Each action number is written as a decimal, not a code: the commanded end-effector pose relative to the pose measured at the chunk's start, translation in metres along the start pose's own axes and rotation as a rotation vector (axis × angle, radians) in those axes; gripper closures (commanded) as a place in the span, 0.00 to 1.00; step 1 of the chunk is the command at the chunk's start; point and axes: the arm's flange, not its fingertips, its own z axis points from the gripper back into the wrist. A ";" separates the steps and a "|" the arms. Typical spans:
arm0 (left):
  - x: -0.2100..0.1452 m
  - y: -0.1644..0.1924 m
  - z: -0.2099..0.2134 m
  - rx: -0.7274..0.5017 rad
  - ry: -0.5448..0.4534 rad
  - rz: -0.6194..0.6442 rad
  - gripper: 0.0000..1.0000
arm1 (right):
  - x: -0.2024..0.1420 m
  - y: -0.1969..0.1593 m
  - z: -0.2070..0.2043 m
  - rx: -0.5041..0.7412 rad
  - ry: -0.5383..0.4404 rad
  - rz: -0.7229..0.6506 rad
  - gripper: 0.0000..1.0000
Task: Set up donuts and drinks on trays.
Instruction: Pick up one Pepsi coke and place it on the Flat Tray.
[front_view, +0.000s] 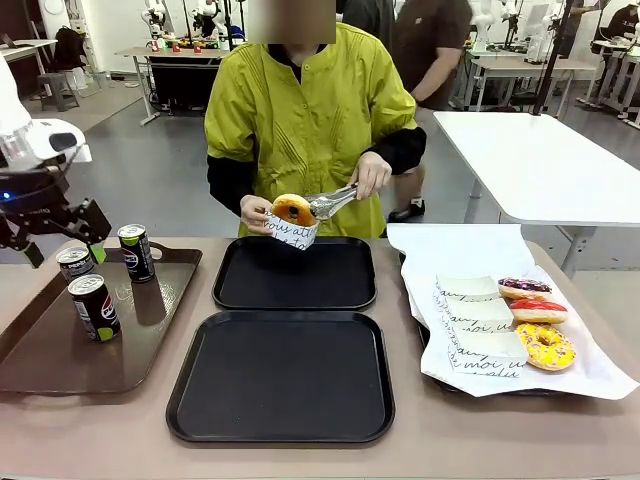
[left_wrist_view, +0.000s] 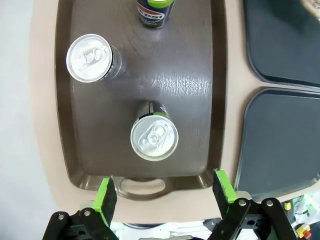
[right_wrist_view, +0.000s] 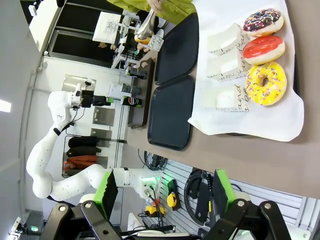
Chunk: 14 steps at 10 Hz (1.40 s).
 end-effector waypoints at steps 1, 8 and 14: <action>0.004 -0.005 -0.018 0.053 -0.039 -0.010 0.00 | 0.000 0.000 0.001 0.011 -0.002 0.008 0.00; 0.013 0.002 -0.059 0.049 -0.034 0.000 0.00 | 0.000 0.000 0.001 0.011 -0.002 0.008 0.00; 0.018 0.004 -0.085 0.066 -0.001 0.020 0.00 | 0.000 0.000 0.001 0.011 -0.002 0.008 0.00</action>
